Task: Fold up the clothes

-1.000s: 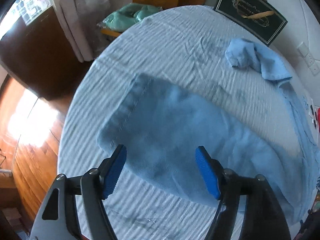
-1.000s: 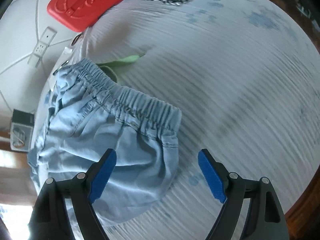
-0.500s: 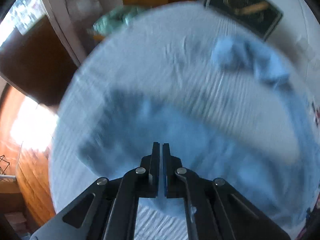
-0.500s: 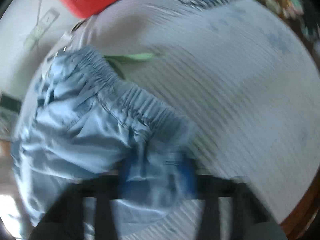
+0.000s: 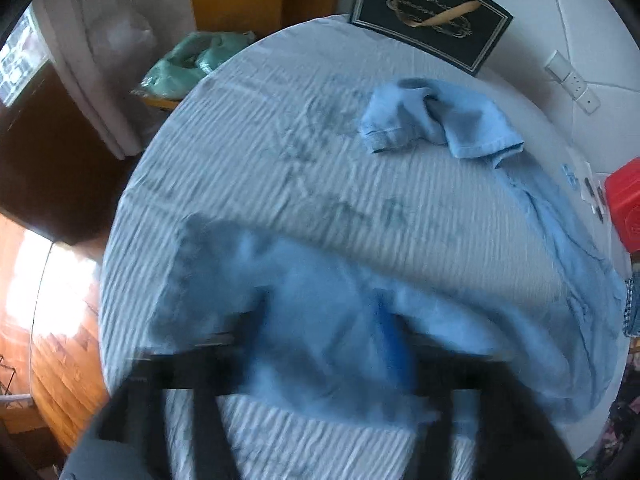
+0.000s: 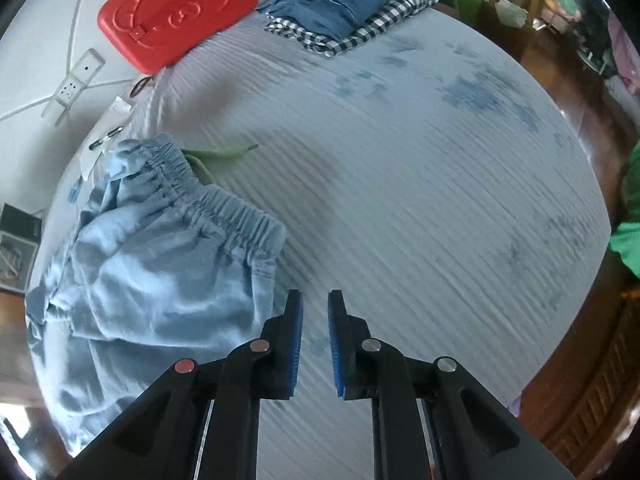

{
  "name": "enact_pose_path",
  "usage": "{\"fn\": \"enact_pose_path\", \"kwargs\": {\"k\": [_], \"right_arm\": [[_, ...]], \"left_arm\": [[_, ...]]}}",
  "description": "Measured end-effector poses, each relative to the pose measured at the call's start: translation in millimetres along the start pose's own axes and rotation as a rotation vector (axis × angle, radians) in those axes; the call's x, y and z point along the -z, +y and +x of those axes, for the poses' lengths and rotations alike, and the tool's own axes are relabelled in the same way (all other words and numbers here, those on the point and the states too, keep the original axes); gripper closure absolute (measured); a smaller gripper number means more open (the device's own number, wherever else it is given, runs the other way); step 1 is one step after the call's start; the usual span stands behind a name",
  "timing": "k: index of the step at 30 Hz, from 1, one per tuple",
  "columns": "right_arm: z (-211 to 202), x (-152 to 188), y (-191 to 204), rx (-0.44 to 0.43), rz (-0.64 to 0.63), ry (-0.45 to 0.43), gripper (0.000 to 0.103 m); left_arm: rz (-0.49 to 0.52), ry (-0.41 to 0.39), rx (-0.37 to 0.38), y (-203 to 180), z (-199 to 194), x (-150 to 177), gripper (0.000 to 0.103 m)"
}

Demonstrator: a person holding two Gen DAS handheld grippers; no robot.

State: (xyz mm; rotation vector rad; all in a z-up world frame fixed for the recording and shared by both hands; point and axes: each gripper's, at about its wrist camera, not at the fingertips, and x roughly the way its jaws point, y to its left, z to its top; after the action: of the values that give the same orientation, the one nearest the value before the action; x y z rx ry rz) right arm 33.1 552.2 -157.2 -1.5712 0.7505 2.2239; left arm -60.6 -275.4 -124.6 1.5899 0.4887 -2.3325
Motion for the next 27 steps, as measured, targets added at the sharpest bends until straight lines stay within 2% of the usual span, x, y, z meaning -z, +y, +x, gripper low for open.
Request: {"fn": "enact_pose_path", "kwargs": {"k": [3,8,14,18,21,25,26,27], "right_arm": [[-7.9,-8.6,10.5,-0.049,-0.017,-0.024,0.073],[-10.2,-32.4,45.3,-0.144,-0.028,-0.049,0.071],[10.7,-73.8,89.5,-0.176,-0.016,-0.025,0.052],[33.0,-96.2,121.1,-0.148,-0.048,-0.002,0.04],[51.0,-109.0,139.9,-0.125,-0.073,0.019,0.028],[74.0,-118.7,154.5,-0.095,-0.088,0.046,0.025],[79.1,-120.2,157.5,-0.092,-0.091,0.053,0.025],[83.1,-120.6,159.9,-0.095,-0.095,0.061,0.025]], "left_arm": [[0.014,-0.011,-0.008,-11.7,8.7,-16.6,0.023],[0.047,-0.021,-0.058,-33.0,35.9,-59.0,0.023],[0.04,-0.008,-0.026,-51.0,68.1,-96.2,0.023],[0.098,-0.027,0.01,-71.1,75.6,-110.5,0.023],[0.164,-0.051,0.075,-91.5,67.7,-108.9,0.023],[0.251,-0.068,0.135,-127.3,63.9,-109.0,0.023],[0.278,-0.075,0.134,-138.2,65.9,-109.8,0.023],[0.321,-0.084,0.091,-150.5,71.9,-110.9,0.023]]}}
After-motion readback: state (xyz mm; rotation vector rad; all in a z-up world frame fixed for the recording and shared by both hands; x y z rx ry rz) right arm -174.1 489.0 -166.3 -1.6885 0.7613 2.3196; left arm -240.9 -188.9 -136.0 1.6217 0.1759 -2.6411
